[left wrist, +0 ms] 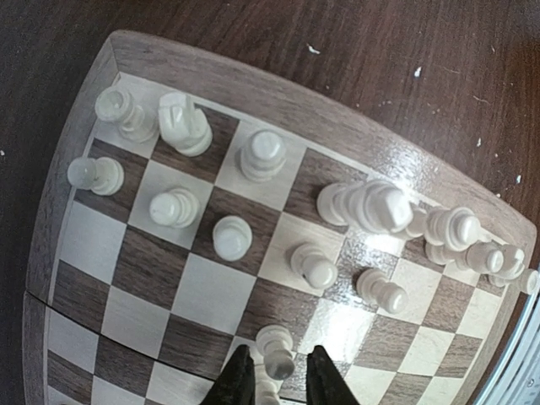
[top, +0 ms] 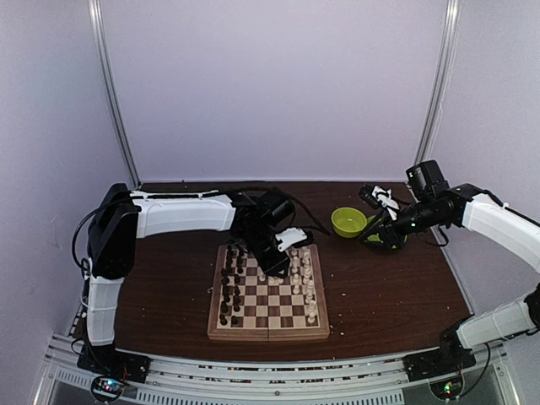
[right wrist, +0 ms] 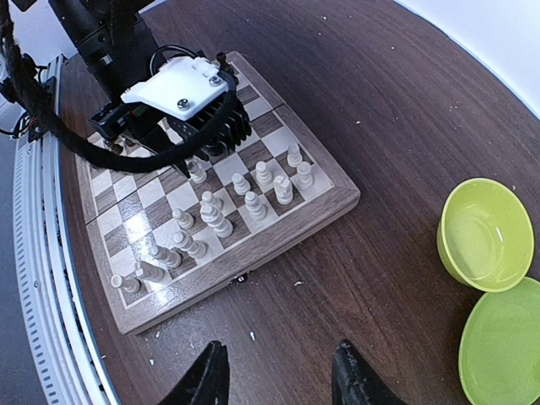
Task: Set up the chess pieces on the board
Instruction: Pick up the pawn from the chessboard.
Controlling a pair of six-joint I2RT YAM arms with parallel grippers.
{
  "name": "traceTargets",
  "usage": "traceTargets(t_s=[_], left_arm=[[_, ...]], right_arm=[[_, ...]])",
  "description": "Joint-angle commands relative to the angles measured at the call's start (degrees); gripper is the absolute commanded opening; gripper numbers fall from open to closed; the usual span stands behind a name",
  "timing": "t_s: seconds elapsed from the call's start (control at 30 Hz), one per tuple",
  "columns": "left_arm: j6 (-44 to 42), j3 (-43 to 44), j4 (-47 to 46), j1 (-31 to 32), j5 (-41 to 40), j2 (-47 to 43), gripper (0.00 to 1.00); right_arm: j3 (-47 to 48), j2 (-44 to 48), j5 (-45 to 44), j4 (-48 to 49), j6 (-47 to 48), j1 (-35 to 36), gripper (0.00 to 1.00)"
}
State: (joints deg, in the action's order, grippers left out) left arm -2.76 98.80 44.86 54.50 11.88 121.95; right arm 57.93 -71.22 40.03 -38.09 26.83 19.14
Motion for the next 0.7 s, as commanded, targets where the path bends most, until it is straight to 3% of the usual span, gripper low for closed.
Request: traceTargets(t_s=[0.0, 0.23, 0.67], left_arm=[[-0.5, 1.7, -0.3, 0.3, 1.2, 1.2, 0.23], [-0.5, 2.2, 0.1, 0.3, 1.3, 2.1, 0.22], [-0.4, 3.0, 1.6, 0.3, 2.2, 2.8, 0.06]], right_arm=[[1.4, -0.3, -0.3, -0.2, 0.4, -0.3, 0.42], [1.4, -0.3, -0.3, -0.2, 0.3, -0.3, 0.42], [1.5, -0.4, -0.2, -0.4, 0.6, -0.3, 0.41]])
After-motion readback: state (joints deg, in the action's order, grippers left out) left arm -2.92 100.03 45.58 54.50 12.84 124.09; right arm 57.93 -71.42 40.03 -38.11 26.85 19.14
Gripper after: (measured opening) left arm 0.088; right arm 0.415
